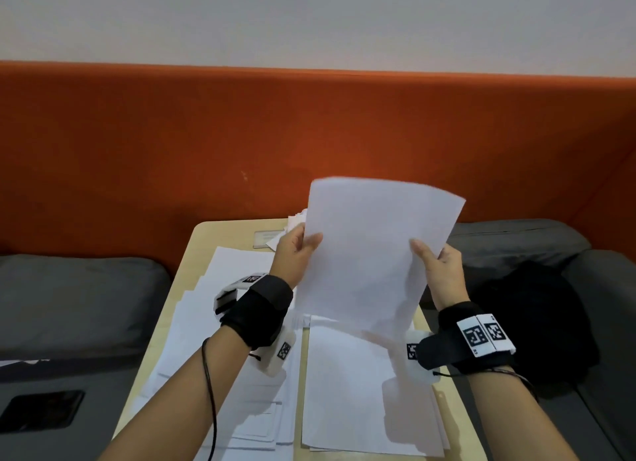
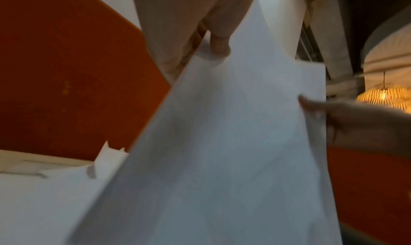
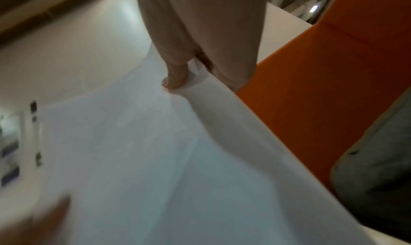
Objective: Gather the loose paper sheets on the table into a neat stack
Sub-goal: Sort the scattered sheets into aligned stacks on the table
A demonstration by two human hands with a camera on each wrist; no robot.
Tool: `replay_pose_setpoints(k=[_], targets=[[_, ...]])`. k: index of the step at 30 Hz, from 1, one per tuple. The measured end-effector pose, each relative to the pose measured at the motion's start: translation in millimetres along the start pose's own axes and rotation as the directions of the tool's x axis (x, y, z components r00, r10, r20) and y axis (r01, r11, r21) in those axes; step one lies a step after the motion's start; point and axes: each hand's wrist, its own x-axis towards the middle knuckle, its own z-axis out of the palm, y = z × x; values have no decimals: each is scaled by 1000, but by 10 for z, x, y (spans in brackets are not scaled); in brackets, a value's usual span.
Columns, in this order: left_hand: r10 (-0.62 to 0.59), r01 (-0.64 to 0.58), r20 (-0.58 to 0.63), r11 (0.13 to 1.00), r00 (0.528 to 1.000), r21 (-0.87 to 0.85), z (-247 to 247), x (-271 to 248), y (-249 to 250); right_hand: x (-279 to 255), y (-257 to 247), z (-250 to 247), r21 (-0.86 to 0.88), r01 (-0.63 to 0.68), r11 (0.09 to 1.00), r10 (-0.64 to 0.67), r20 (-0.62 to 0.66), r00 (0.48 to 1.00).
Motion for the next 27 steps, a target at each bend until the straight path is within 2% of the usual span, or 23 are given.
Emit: replay_pose_setpoints(k=[4, 7, 10, 13, 17, 20, 24, 27], targets=[[-124, 113, 76, 984, 989, 140, -121, -113, -264, 100, -297, -6, 82, 91, 992, -90, -14, 996], [-100, 101, -22, 990, 995, 98, -157, -103, -183, 149, -274, 5, 25, 54, 998, -56, 66, 996], [-51, 52, -157, 999, 986, 4, -177, 11, 8, 60, 7, 60, -142, -56, 988, 90, 243, 966], [-33, 34, -174, 999, 984, 0, -202, 57, 124, -74, 153, 119, -130, -77, 989, 109, 256, 960], [-77, 97, -112, 978, 991, 184, -213, -98, -9, -85, 130, 152, -85, -40, 996, 54, 171, 984], [-86, 144, -165, 913, 983, 382, -233, -189, -166, -103, 149, 190, -99, -45, 994, 68, 236, 969], [-82, 177, -218, 868, 972, 463, -365, -236, -257, -120, 350, 265, -290, 3, 957, 72, 248, 966], [-106, 219, -231, 810, 967, 543, -587, -253, -317, -140, 506, 346, -327, -66, 943, 153, 248, 956]])
